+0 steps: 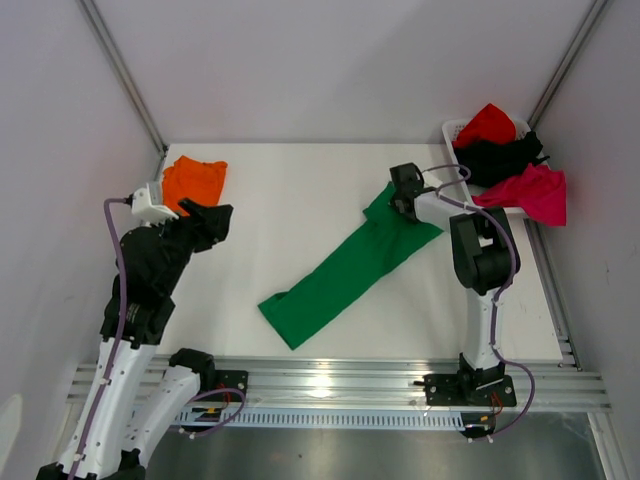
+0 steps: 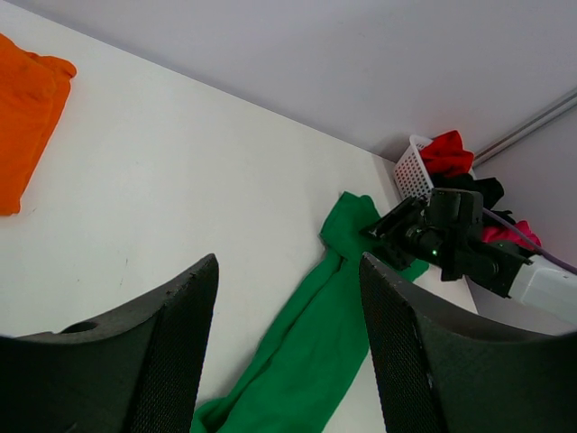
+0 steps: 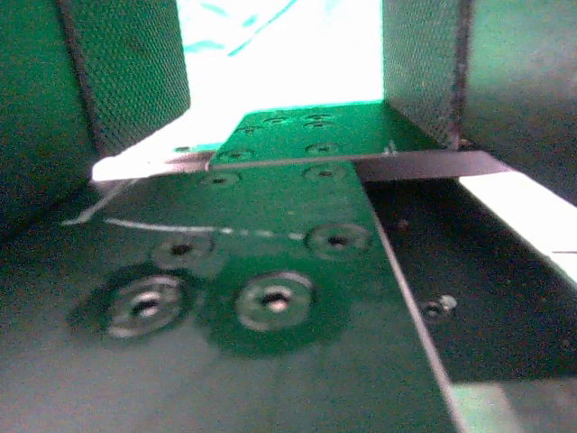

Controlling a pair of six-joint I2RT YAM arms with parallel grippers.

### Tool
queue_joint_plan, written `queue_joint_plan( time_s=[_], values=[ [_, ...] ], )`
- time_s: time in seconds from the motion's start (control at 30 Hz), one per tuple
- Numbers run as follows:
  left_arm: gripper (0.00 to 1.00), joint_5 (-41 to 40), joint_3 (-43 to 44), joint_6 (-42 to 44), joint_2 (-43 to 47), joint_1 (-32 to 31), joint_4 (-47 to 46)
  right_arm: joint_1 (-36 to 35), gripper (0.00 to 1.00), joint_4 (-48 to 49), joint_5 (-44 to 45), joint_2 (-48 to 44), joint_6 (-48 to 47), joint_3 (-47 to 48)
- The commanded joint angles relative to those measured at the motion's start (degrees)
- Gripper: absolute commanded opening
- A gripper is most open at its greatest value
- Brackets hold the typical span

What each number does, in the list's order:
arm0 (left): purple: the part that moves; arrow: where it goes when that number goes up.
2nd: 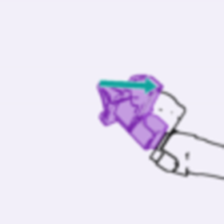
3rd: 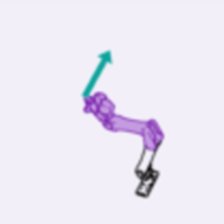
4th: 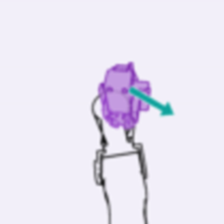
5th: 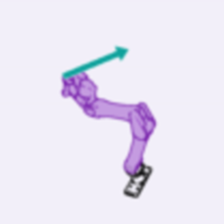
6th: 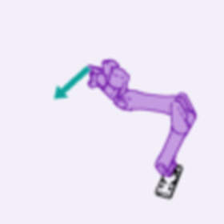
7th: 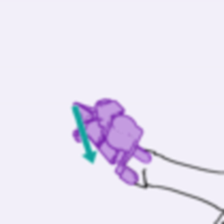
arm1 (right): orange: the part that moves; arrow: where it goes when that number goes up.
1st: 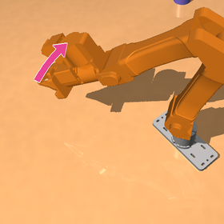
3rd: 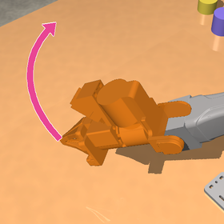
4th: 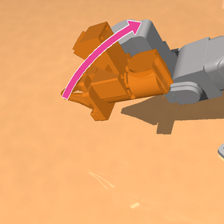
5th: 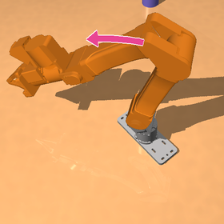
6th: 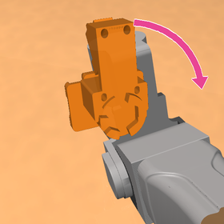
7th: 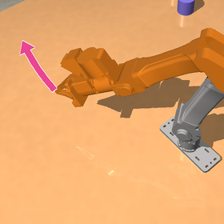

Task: Fold and stack the t-shirts
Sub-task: Fold the tshirt

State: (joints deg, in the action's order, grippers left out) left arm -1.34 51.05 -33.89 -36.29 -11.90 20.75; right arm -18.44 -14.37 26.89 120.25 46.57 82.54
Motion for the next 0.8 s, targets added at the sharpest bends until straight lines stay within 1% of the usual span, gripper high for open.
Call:
queue_joint_plan(
  time_s=[0.0,0.17,0.27,0.33,0.4,0.43,0.5,0.77],
  values=[
    [0.67,-0.8,2.3,1.8,0.7,0.5,-0.1,0.1,0.55,4.5,-9.0,3.0,-4.1,1.1],
    [0.67,-2.0,3.4,2.4,1.1,0.5,1.8,-0.5,0.55,7.4,-15.1,5.7,-9.0,4.8],
    [0.67,-2.4,3.4,2.7,2.0,0.4,2.5,-1.2,0.55,7.2,-19.1,7.9,-12.1,9.5],
    [0.67,-2.6,3.8,2.9,2.5,0.5,3.6,-1.6,0.55,5.9,-21.2,11.1,-13.8,15.0],
    [0.68,-3.2,4.0,3.1,3.2,0.4,4.2,-2.4,0.55,5.1,-25.6,14.5,-15.2,18.8],
    [0.68,-3.4,4.1,3.2,3.3,0.5,5.0,-2.8,0.55,4.8,-29.3,15.6,-15.5,22.4],
    [0.68,-4.1,4.1,3.7,4.2,0.5,5.6,-4.1,0.56,5.3,-34.0,18.7,-16.3,27.4],
    [0.70,-6.7,4.1,4.9,6.3,0.5,7.8,-10.4,0.56,5.1,-44.0,26.3,-20.0,41.3]
  ],
)
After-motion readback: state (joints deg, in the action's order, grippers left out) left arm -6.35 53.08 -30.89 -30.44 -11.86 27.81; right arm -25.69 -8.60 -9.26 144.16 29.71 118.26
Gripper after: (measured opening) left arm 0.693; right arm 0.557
